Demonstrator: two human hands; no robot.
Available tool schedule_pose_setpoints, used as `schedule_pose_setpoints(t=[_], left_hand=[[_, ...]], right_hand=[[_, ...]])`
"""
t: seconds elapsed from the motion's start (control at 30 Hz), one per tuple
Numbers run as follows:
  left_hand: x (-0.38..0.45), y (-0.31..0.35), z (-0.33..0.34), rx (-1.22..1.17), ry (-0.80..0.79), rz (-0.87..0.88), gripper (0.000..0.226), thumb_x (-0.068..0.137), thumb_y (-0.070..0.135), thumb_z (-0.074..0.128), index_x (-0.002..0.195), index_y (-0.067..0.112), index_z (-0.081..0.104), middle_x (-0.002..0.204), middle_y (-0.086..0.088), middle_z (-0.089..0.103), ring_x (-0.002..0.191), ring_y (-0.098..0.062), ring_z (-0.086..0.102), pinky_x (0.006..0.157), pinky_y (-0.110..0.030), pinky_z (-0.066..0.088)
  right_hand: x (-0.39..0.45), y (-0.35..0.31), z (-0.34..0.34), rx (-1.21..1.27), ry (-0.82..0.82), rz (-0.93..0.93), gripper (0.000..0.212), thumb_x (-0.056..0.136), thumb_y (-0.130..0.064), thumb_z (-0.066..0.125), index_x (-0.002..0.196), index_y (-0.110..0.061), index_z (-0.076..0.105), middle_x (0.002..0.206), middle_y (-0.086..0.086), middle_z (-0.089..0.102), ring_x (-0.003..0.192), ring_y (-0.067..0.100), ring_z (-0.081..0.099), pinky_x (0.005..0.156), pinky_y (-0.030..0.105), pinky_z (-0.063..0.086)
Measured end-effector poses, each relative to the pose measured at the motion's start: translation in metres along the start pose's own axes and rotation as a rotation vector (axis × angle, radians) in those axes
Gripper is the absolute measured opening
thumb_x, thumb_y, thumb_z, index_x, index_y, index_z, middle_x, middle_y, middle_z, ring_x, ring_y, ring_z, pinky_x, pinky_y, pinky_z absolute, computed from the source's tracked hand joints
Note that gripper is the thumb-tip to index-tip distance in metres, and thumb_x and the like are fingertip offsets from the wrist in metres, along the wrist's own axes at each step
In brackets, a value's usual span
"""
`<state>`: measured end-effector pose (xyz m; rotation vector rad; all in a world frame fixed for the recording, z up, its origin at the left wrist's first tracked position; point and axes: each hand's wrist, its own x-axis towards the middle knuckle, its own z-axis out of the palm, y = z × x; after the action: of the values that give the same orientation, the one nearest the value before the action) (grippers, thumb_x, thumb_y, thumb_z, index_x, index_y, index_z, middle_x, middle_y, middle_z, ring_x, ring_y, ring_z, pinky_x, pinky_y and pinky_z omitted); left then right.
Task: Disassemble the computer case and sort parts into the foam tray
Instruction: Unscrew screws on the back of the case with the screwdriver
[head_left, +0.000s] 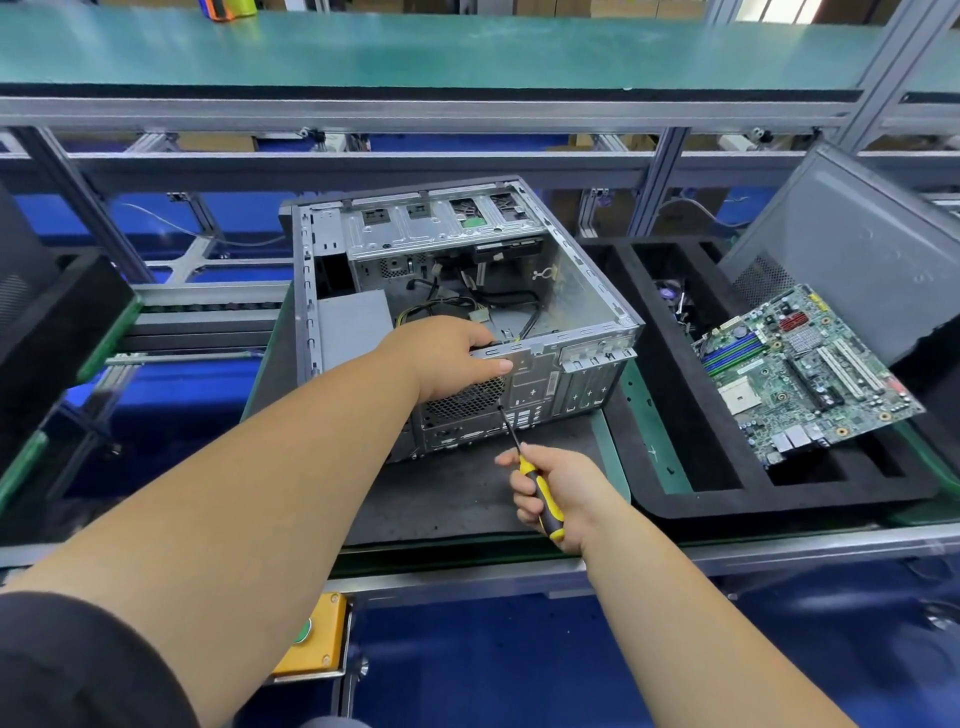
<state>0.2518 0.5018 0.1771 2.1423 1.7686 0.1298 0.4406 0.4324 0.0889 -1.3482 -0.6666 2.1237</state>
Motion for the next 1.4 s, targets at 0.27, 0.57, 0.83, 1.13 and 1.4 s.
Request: schedule_pose_setpoints(t=[0.27,0.57,0.83,1.13,1.4], left_hand=[[0.000,0.002,-0.002,-0.017,-0.014,-0.008,0.038,0.089,0.063,0.050,0.113,0.037,0.064,0.101,0.008,0.067,0.094,-0.017,0.061,0.087,-0.041,0.052],[-0.002,0.002,-0.003,-0.049,-0.019,0.011,0.038,0.090,0.060,0.051,0.116,0.036,0.064,0.105,0.008,0.066,0.096,-0.017,0.058,0.087,-0.035,0.050],[-0.002,0.003,-0.005,-0.061,-0.034,0.008,0.035,0.091,0.058,0.052,0.114,0.036,0.066,0.098,0.007,0.067,0.091,-0.017,0.060,0.086,-0.036,0.051],[0.001,0.001,-0.004,-0.074,-0.036,0.008,0.029,0.090,0.058,0.054,0.101,0.034,0.067,0.088,0.007,0.067,0.084,-0.014,0.060,0.078,-0.030,0.048],[0.002,-0.001,-0.004,-0.067,-0.038,0.015,0.030,0.090,0.059,0.054,0.099,0.033,0.066,0.086,0.009,0.066,0.083,-0.014,0.060,0.073,-0.029,0.047]], right_hand=[[-0.003,0.000,0.014,-0.978,0.478,-0.323,0.027,0.102,-0.029,0.043,0.087,-0.014,0.060,0.065,0.000,0.053,0.058,0.019,0.047,0.052,0.028,0.030],[-0.004,0.002,0.014,-0.250,0.249,-0.025,0.041,0.102,-0.032,0.046,0.087,-0.001,0.068,0.063,0.006,0.058,0.046,0.012,0.045,0.046,0.022,0.037],[-0.016,0.000,0.001,-0.105,0.063,-0.021,0.031,0.103,-0.024,0.049,0.087,-0.004,0.065,0.069,0.003,0.062,0.054,0.014,0.053,0.052,0.024,0.044],[-0.008,0.010,0.002,-0.117,0.107,-0.075,0.019,0.098,-0.023,0.061,0.086,-0.007,0.059,0.065,0.001,0.055,0.047,0.011,0.050,0.043,0.021,0.042],[-0.003,0.012,-0.001,-0.221,0.217,-0.097,0.028,0.092,-0.025,0.070,0.076,-0.016,0.048,0.064,0.001,0.048,0.046,0.011,0.048,0.048,0.024,0.041]])
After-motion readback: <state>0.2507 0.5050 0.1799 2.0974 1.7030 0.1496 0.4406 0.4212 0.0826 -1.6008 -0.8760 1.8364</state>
